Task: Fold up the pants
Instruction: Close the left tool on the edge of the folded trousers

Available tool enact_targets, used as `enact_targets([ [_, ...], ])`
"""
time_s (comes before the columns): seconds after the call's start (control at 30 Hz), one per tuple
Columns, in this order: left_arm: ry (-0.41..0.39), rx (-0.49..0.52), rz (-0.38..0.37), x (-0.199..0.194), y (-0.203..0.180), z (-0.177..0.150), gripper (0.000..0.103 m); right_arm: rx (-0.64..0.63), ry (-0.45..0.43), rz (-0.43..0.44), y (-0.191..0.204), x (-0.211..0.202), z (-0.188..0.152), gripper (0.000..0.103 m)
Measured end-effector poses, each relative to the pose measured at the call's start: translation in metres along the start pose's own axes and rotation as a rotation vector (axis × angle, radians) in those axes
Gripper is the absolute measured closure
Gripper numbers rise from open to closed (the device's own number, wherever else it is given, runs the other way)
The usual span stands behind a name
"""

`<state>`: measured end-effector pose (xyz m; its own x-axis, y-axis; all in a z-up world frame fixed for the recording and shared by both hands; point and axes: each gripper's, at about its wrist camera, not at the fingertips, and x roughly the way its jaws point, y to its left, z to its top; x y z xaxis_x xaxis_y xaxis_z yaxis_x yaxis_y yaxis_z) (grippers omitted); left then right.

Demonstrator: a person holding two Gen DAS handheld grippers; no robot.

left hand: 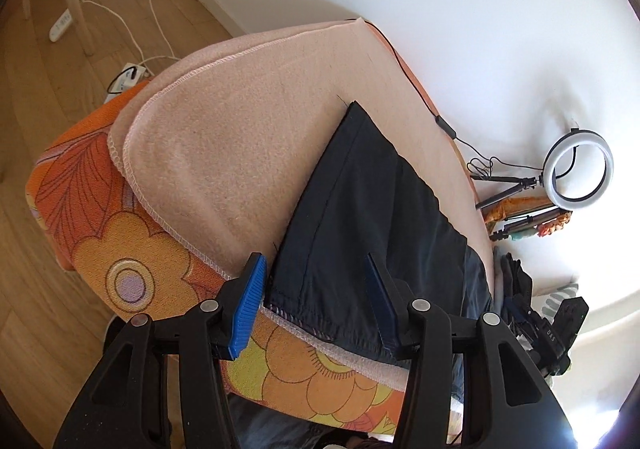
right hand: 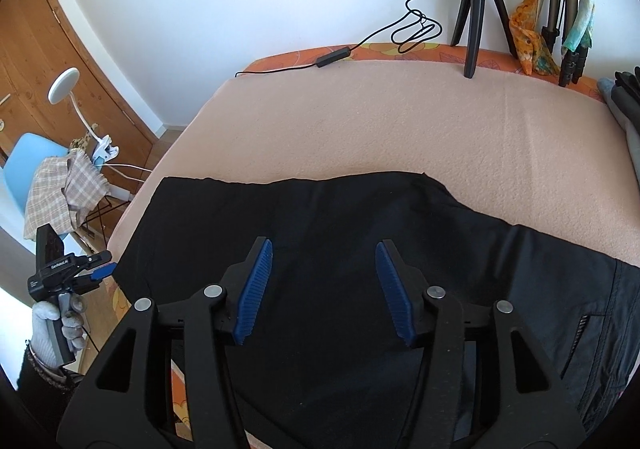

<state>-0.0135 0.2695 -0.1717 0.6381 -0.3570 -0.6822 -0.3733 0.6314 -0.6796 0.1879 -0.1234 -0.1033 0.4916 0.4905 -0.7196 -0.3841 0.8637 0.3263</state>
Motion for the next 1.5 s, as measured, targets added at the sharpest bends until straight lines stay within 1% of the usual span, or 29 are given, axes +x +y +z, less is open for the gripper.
enact_targets([
  [0.13, -0.01, 0.033, 0.009, 0.002, -0.01, -0.003, 0.053, 0.003, -0.003, 0.015, 0.004, -0.001, -0.002, 0.046],
  [0.27, -0.014, 0.05, -0.006, 0.001, -0.014, -0.006, 0.053, 0.008, -0.006, 0.035, 0.006, -0.002, -0.001, 0.046],
  [0.33, -0.019, 0.06, -0.005, 0.0, -0.015, -0.005, 0.053, 0.001, -0.004, 0.029, 0.007, 0.0, -0.001, 0.046],
  [0.37, -0.032, 0.06, 0.002, -0.002, -0.015, -0.004, 0.053, -0.001, -0.004, 0.026, 0.008, 0.0, 0.0, 0.046],
  [0.43, -0.063, 0.061, 0.058, -0.004, -0.012, 0.0, 0.053, 0.007, -0.001, 0.037, 0.007, 0.001, -0.001, 0.046],
  [0.47, -0.067, 0.065, 0.079, -0.004, -0.011, 0.002, 0.053, 0.013, 0.0, 0.045, 0.007, 0.001, -0.001, 0.046],
  [0.53, -0.047, 0.067, 0.103, 0.0, -0.01, 0.001, 0.053, 0.02, -0.003, 0.054, 0.007, -0.001, 0.0, 0.046],
  [0.57, -0.031, 0.069, 0.101, 0.002, -0.01, -0.002, 0.053, 0.019, -0.008, 0.051, 0.008, -0.002, 0.0, 0.046],
  [0.6, -0.038, 0.078, 0.101, 0.001, -0.01, -0.005, 0.05, 0.018, -0.015, 0.046, 0.008, -0.004, 0.001, 0.046],
  [0.63, -0.031, 0.079, 0.101, 0.0, -0.011, -0.008, 0.05, 0.02, -0.021, 0.044, 0.008, -0.005, 0.002, 0.046],
  [0.67, -0.024, 0.063, 0.085, -0.001, -0.01, -0.01, 0.05, 0.025, -0.026, 0.045, 0.007, -0.007, 0.002, 0.046],
  [0.8, 0.016, -0.056, -0.046, 0.002, -0.001, -0.014, 0.05, 0.047, -0.03, 0.054, 0.004, -0.008, 0.004, 0.046],
  [0.87, 0.019, -0.086, -0.081, 0.006, 0.001, -0.011, 0.05, 0.05, -0.023, 0.056, 0.004, -0.005, 0.004, 0.046],
  [1.0, -0.02, -0.044, -0.048, 0.007, -0.009, -0.008, 0.053, 0.053, -0.014, 0.072, 0.009, -0.001, 0.004, 0.046],
  [1.07, -0.04, 0.006, -0.022, 0.011, -0.017, -0.008, 0.053, 0.043, -0.016, 0.073, 0.013, -0.001, 0.004, 0.046],
  [1.13, -0.048, 0.074, 0.03, 0.019, -0.025, -0.01, 0.066, 0.038, -0.018, 0.077, 0.016, -0.002, 0.004, 0.046],
  [1.17, -0.055, 0.102, 0.05, 0.022, -0.028, -0.01, 0.077, 0.038, -0.018, 0.078, 0.017, -0.002, 0.004, 0.046],
  [1.2, -0.064, 0.122, 0.062, 0.024, -0.029, -0.01, 0.085, 0.039, -0.019, 0.079, 0.017, -0.002, 0.004, 0.046],
  [1.27, -0.071, 0.136, 0.072, 0.028, -0.028, -0.007, 0.094, 0.04, -0.021, 0.08, 0.017, -0.003, 0.004, 0.046],
  [1.37, -0.092, 0.137, 0.059, 0.026, -0.029, -0.005, 0.096, 0.043, -0.022, 0.079, 0.016, -0.005, 0.004, 0.046],
  [1.5, -0.115, 0.193, 0.023, 0.019, -0.048, -0.005, 0.097, 0.052, -0.024, 0.081, 0.013, -0.007, 0.003, 0.046],
])
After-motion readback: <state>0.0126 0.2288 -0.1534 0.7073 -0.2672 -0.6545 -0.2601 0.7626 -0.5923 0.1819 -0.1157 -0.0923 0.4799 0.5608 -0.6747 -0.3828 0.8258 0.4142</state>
